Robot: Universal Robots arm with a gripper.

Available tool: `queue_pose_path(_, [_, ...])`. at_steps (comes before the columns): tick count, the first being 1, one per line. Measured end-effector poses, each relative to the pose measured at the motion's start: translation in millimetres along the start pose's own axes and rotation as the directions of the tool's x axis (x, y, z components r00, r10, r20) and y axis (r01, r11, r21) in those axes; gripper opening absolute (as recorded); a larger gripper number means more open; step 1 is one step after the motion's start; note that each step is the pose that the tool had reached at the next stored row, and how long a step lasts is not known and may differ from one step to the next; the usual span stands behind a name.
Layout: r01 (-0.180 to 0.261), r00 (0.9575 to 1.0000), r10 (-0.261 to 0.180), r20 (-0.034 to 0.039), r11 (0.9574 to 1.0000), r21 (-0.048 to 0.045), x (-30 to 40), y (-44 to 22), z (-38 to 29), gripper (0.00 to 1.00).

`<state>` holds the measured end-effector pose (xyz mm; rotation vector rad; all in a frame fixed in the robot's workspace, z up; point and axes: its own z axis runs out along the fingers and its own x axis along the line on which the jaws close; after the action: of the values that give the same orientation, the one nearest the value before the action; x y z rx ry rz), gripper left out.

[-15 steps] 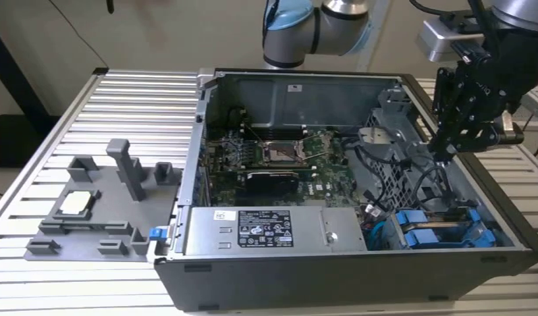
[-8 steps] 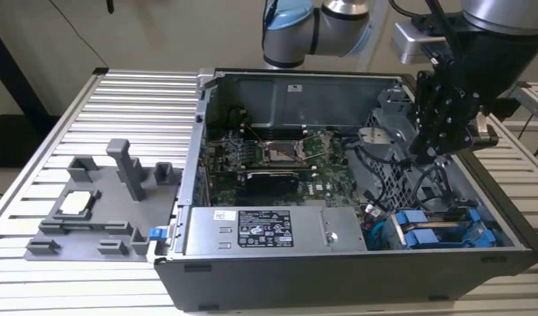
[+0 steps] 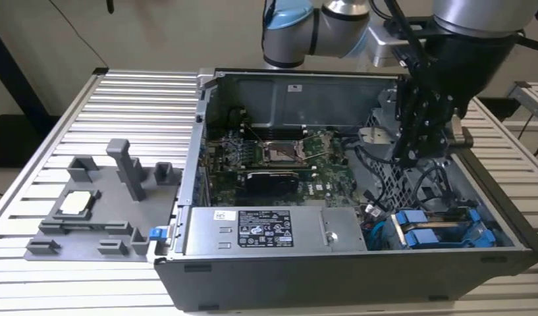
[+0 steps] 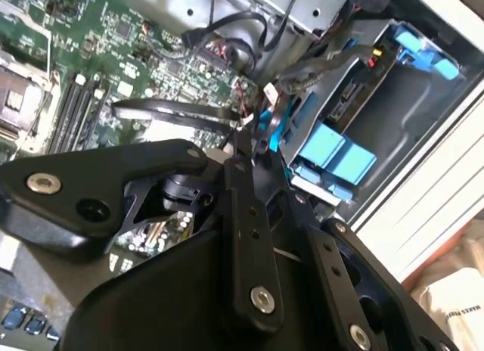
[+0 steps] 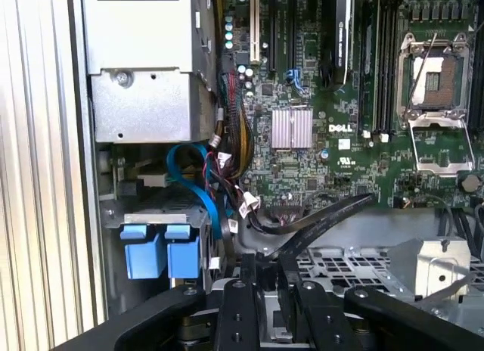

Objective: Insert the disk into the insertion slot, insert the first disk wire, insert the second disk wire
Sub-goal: 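Insert the second disk wire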

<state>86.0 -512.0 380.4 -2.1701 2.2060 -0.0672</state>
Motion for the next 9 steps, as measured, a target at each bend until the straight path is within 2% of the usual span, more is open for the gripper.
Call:
queue_pose_path(6, [0.009,1.0000,-0.009,-0.0038,0.9998,0.0188,-0.9,5.0,4.2,0.27])
queue_pose_path(9, [0.012,0.9999,-0.012,-0.0037,0.9997,0.0202,-0.8,5.5,4.3,0.27])
